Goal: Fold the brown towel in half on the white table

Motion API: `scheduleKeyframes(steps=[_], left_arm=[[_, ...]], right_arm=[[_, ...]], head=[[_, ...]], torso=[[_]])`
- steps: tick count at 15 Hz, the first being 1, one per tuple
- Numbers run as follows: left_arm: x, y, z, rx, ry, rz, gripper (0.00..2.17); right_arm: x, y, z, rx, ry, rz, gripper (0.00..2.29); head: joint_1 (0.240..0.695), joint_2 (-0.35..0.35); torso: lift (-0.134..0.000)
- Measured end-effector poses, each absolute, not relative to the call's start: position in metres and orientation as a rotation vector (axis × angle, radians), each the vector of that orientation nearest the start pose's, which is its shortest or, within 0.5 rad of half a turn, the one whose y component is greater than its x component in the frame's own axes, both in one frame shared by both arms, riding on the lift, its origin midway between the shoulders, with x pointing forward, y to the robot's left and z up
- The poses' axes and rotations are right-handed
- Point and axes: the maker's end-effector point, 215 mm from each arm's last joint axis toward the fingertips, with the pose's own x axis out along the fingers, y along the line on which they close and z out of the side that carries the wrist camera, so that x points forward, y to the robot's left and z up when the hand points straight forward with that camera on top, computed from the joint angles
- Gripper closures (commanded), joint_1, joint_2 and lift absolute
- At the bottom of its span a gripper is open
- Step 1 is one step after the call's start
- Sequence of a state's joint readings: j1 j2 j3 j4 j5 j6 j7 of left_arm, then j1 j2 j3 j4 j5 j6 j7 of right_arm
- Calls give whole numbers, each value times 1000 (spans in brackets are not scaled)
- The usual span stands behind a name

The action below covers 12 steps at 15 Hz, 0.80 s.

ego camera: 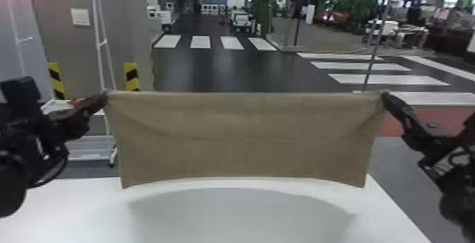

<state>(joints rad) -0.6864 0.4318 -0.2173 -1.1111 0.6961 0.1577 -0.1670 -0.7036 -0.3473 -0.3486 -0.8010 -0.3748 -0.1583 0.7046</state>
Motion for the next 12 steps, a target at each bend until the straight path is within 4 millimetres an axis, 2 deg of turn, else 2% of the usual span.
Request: scheduleKeyframes(steps=[2, 3, 5, 7, 9, 12], left_arm=[[746, 321, -202, -222, -6, -218, 1352], [736, 316, -220, -225, 12, -233, 1355], [713, 300, -253, -224, 49, -264, 1352], [688, 290, -269, -237, 81, -287, 1355], [660, 284, -278, -251, 113, -300, 1355], [625, 290, -286, -257, 145, -298, 1416]], right_arm=[[693, -468, -176, 187, -286, 215, 1112], [682, -465, -195, 179, -263, 229, 1116], [653, -460, -233, 178, -223, 253, 1116], [624, -463, -252, 191, -211, 255, 1116], [597, -475, -263, 206, -208, 244, 1112], [562, -500, -272, 226, -209, 218, 1116]], head=[[378, -109], [427, -111], [480, -121], [531, -140], [559, -157], [602, -191]], torso=[[-123], [-123], [-123], [-123], [-123], [-123]])
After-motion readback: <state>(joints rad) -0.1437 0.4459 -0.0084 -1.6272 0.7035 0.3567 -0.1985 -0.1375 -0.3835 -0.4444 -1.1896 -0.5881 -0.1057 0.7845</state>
